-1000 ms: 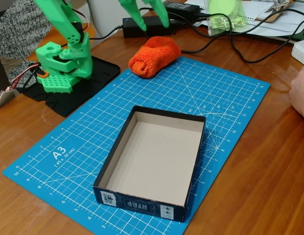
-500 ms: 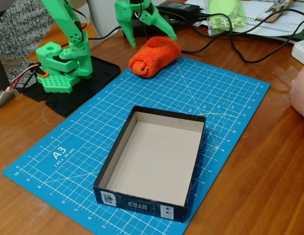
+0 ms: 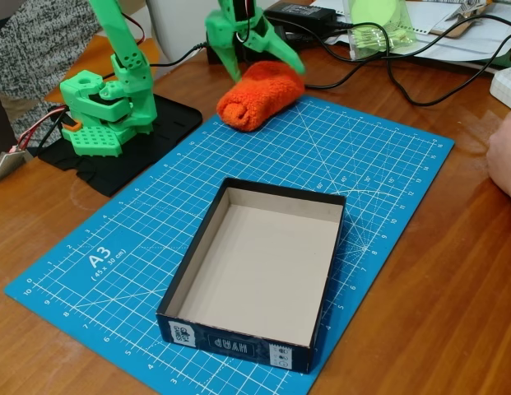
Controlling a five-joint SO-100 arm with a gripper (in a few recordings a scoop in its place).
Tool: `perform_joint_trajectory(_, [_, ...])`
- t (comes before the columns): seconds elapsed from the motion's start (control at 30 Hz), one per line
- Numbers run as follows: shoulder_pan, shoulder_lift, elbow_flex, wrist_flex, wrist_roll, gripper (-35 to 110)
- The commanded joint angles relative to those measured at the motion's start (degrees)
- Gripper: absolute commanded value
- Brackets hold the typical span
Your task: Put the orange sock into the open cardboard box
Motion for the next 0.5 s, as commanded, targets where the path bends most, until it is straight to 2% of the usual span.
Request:
perform_joint_trajectory(0.0, [-0.44,-0.09,0.53,-2.11,3.34,51])
perform_joint_trajectory(0.17, [1.67,-0.88,2.37,-6.94,10.72,26])
perform_joint_trajectory(0.4, [0.62,-2.02,2.72,-12.66,2.46,0])
perform_joint_trajectory(0.47, [2.2,-2.29,2.64,-12.83,3.25,0])
